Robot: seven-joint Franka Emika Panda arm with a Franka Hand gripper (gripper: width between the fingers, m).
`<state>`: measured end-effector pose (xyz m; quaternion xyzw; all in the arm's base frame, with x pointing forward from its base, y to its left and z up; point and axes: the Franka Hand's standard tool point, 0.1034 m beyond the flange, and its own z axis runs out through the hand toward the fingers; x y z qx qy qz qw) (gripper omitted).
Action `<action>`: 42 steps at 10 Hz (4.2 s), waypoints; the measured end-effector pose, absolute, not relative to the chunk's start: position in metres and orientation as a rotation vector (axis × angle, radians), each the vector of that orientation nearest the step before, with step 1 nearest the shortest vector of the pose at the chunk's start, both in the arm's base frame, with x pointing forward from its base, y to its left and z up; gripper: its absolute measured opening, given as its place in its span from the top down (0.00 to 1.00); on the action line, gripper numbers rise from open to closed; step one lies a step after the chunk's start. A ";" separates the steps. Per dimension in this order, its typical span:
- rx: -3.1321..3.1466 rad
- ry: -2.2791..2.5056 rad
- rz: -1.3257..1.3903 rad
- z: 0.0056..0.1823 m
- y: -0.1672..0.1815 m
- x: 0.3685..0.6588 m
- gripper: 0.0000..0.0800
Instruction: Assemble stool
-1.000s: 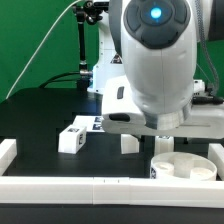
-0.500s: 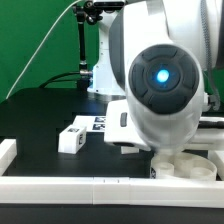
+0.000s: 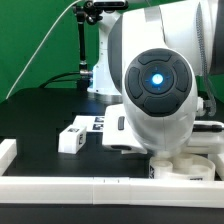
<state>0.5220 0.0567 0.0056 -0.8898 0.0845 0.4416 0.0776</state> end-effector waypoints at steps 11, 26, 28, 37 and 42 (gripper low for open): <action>-2.708 0.183 1.232 0.076 0.064 0.556 0.59; -2.979 0.105 -0.094 0.143 0.068 0.660 0.59; -2.974 0.119 -0.323 0.140 0.068 0.664 0.59; -3.020 -0.380 -0.718 0.124 0.092 0.655 0.59; -3.010 -0.481 -0.777 0.120 0.109 0.655 0.59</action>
Offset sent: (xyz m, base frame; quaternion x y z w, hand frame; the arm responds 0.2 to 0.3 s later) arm 0.0024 0.0017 0.0037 0.0018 -0.0008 0.0021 1.0000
